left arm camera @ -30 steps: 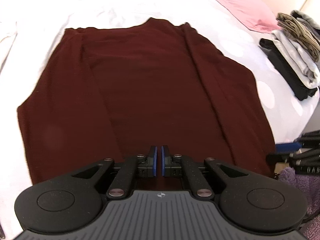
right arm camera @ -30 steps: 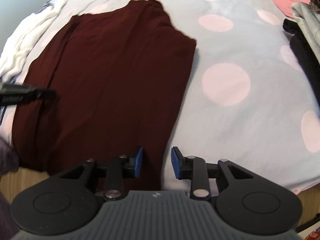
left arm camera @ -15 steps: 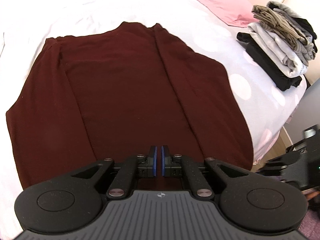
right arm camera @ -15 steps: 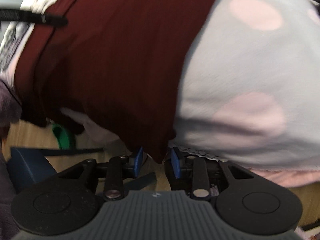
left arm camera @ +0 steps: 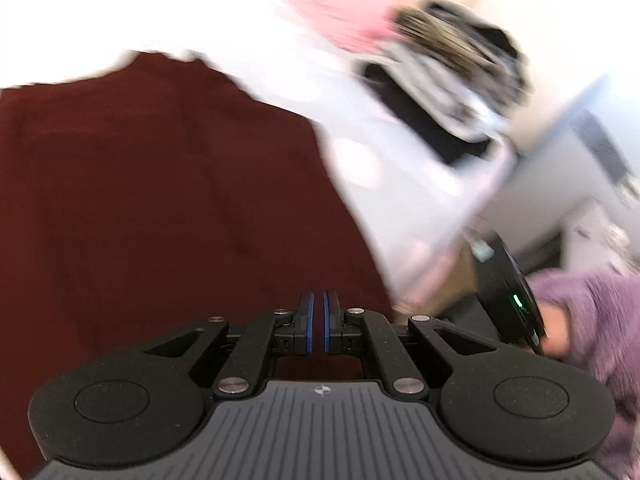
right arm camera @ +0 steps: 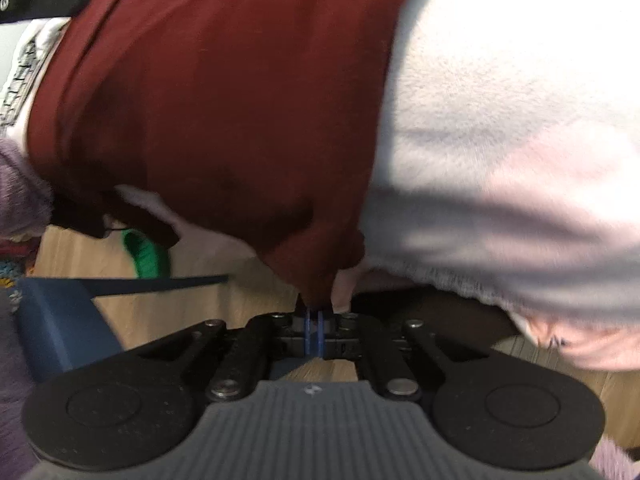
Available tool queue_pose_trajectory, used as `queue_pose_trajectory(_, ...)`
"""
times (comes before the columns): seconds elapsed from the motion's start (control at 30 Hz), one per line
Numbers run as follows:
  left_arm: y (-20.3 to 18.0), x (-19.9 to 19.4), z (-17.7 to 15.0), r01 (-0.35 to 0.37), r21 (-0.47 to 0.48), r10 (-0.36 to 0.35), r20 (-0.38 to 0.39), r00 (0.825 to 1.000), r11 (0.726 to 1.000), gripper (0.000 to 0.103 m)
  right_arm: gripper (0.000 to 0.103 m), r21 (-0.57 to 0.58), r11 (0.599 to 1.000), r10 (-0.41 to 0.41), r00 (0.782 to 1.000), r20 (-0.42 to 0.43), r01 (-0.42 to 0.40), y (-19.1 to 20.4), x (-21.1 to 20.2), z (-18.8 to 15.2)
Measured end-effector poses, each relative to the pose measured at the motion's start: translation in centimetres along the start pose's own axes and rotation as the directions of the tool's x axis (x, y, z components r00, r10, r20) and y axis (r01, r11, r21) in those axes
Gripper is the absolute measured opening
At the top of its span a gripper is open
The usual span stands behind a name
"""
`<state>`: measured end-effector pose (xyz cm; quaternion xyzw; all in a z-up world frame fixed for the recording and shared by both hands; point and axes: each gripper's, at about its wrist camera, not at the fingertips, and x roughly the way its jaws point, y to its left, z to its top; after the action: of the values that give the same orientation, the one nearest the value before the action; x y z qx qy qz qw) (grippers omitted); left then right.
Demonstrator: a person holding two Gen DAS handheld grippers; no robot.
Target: Fold clothes
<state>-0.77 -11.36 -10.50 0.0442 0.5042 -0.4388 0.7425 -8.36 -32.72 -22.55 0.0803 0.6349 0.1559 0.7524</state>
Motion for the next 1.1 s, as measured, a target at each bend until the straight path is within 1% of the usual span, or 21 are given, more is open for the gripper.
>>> queue_pose_trajectory(0.07,-1.0,1.2,-0.3,0.03,0.047,-0.028,-0.041,0.999,0.998,0.002,0.004,0.009,1.0,0.022,1.0,-0.005,-0.022,0.4,-1.2,-0.3)
queue_pose_trajectory(0.17,-2.5,3.1,-0.7,0.077,0.113,-0.065,-0.104,0.992,0.991,0.002,0.004,0.026,0.997,0.071,0.997,0.005,-0.071,1.1,-3.1,-0.4)
queue_pose_trajectory(0.27,-2.6,5.0,-1.1,0.073,0.131,-0.053,-0.151,0.987,0.989,0.002,0.004,0.025,0.992,0.127,0.992,0.005,-0.127,1.9,-4.9,-0.4)
queue_pose_trajectory(0.4,-2.0,6.9,-1.4,0.052,0.124,-0.029,-0.18,0.983,0.991,0.002,0.004,-0.003,0.98,0.197,0.98,0.008,-0.197,3.2,-7.2,-0.4)
queue_pose_trajectory(0.57,-0.6,5.8,-1.0,0.061,0.078,-0.049,-0.157,0.986,0.995,0.002,0.004,0.03,0.956,0.289,0.954,0.075,-0.292,3.3,-9.4,0.4)
queue_pose_trajectory(0.63,-0.1,5.2,-0.8,0.063,0.059,-0.054,-0.145,0.988,0.996,0.002,0.004,0.05,0.948,0.309,0.945,0.11,-0.315,2.7,-9.6,1.5)
queue_pose_trajectory(0.73,1.7,2.3,0.1,0.019,0.003,-0.018,-0.053,0.998,1.0,0.002,0.004,0.072,0.935,0.33,0.927,0.178,-0.347,1.7,-10.8,2.3)
queue_pose_trajectory(0.8,3.0,0.5,0.7,-0.004,-0.047,0.005,0.01,1.0,0.999,0.002,0.004,0.097,0.928,0.332,0.915,0.228,-0.361,0.9,-11.3,3.1)
queue_pose_trajectory(0.87,3.7,-0.3,0.6,-0.016,-0.077,0.019,0.036,0.999,0.997,0.002,0.004,0.128,0.923,0.32,0.907,0.274,-0.364,0.1,-11.5,4.1)
queue_pose_trajectory(0.97,4.0,-0.6,0.1,-0.012,-0.088,0.016,0.037,0.999,0.996,0.002,0.006,0.184,0.933,0.249,0.924,0.291,-0.309,-1.5,-11.4,6.0)
queue_pose_trajectory(1.0,3.8,-0.5,-0.1,-0.006,-0.082,0.009,0.03,1.0,0.997,0.002,0.008,0.199,0.935,0.228,0.928,0.294,-0.293,-1.8,-11.1,6.2)
queue_pose_trajectory(1.03,3.3,-0.4,-0.1,-0.002,-0.07,0.003,0.021,1.0,0.998,0.003,0.009,0.21,0.938,0.209,0.932,0.295,-0.277,-2.1,-10.8,6.3)
queue_pose_trajectory(1.1,2.8,0.0,0.0,0.0,-0.036,0.0,0.007,1.0,0.999,0.017,0.013,0.216,0.944,0.182,0.94,0.289,-0.25,-2.6,-10.5,6.5)
